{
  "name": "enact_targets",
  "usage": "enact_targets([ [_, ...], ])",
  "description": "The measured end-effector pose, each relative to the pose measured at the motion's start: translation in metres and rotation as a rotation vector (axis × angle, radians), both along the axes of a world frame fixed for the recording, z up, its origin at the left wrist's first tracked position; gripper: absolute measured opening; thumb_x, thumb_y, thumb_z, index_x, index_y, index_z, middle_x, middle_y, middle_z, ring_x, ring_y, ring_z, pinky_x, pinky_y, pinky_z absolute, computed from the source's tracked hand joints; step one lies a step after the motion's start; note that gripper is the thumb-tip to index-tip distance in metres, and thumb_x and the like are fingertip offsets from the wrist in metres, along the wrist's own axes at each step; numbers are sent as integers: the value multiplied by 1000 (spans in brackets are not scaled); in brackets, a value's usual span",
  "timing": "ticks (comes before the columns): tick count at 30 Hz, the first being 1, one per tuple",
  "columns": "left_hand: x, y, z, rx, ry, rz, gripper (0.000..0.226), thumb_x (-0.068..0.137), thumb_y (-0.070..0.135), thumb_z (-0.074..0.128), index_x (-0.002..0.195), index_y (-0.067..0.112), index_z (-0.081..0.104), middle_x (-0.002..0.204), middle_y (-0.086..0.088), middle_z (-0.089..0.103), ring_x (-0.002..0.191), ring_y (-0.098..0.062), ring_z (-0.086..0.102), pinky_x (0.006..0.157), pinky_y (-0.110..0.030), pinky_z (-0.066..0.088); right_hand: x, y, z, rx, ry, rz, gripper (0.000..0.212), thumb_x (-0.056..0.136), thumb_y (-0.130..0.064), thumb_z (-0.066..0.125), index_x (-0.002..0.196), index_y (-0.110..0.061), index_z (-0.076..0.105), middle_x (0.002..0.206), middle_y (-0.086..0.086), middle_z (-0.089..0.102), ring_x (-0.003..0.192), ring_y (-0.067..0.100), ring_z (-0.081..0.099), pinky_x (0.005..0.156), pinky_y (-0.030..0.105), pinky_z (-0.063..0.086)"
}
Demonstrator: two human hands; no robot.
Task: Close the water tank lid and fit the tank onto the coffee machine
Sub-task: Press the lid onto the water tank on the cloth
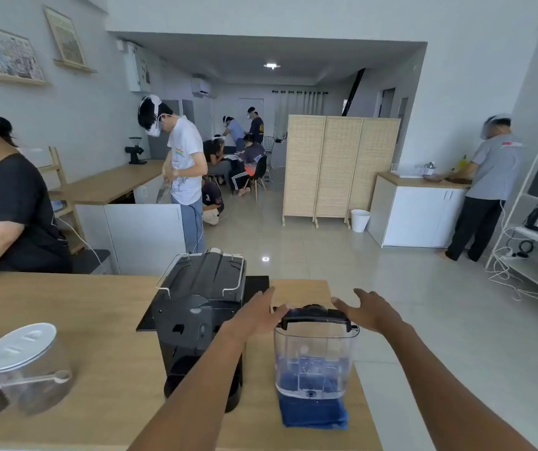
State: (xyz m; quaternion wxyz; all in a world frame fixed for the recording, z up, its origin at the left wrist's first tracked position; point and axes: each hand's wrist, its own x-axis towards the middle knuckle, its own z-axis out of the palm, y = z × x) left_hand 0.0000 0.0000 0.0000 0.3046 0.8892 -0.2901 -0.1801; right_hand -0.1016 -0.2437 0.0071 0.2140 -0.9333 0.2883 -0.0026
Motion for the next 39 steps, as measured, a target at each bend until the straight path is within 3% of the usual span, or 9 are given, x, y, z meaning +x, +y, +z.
enact_targets([
  [8, 7, -19, -17, -17, 172, 191, 73, 108, 53, 36, 162, 5, 25, 167, -14, 35, 152, -29, 38, 115, -34, 34, 8, -4, -20, 89, -11, -50, 86, 86, -78, 41, 131, -6, 56, 122, 11, 68, 112, 29, 60, 80, 34, 43],
  [9, 9, -21, -18, -14, 184, 212, 69, 108, 53, 34, 156, 3, 37, 160, -15, 44, 144, -29, 47, 108, -32, 37, 9, -7, -23, 111, -33, -57, 80, 87, -77, 38, 114, -6, 63, 110, 11, 70, 99, 27, 62, 73, 33, 42],
  [11, 15, -27, -22, -10, 193, 251, 54, 109, 52, 31, 104, 10, 63, 109, -11, 63, 91, -19, 62, 85, -29, 37, 11, -13, -26, 136, -51, -85, 70, 89, -75, 36, 77, -10, 59, 80, 6, 64, 76, 22, 59, 61, 30, 38],
  [13, 18, -31, -24, -6, 187, 293, 49, 110, 49, 31, 73, 23, 52, 70, -1, 46, 59, -11, 41, 68, -29, 34, 14, -17, -28, 143, -37, -89, 67, 91, -72, 37, 60, -14, 47, 62, 3, 54, 62, 19, 55, 55, 29, 37],
  [19, 24, -38, -28, -23, 229, 296, 55, 107, 43, 47, 60, 16, 40, 59, 1, 36, 52, -12, 36, 53, -27, 26, 15, -18, -26, 184, -6, -16, 67, 91, -65, 52, 41, -21, 46, 50, -2, 45, 51, 13, 47, 51, 23, 34],
  [26, 35, -32, -41, -141, 221, 270, 38, 100, 35, 66, 70, 12, 61, 62, 2, 54, 57, -10, 50, 50, -15, 41, 12, -23, -40, 319, -187, -5, 41, 85, -58, 67, 78, -19, 59, 66, -5, 63, 68, 7, 57, 58, 22, 38],
  [28, 38, -30, -46, -218, 239, 263, 23, 95, 30, 74, 93, 7, 74, 84, -5, 74, 79, -18, 70, 77, -27, 60, 9, -20, -45, 335, -251, 7, 37, 88, -53, 67, 99, -18, 64, 64, -6, 69, 71, 5, 61, 61, 21, 41],
  [30, 37, -29, -48, -285, 246, 267, 19, 92, 24, 77, 109, 15, 73, 109, -11, 79, 104, -26, 75, 96, -38, 59, 6, -18, -51, 352, -312, 6, 39, 89, -50, 65, 116, -20, 63, 64, -7, 72, 74, 4, 64, 63, 19, 42],
  [39, 34, -27, -60, -422, 106, 227, 52, 90, 14, 79, 139, 17, 64, 118, -7, 78, 109, -29, 74, 100, -46, 59, -8, -10, -63, 317, -544, 65, 58, 92, -47, 63, 145, -32, 46, 99, -2, 73, 80, 2, 68, 80, 14, 49],
])
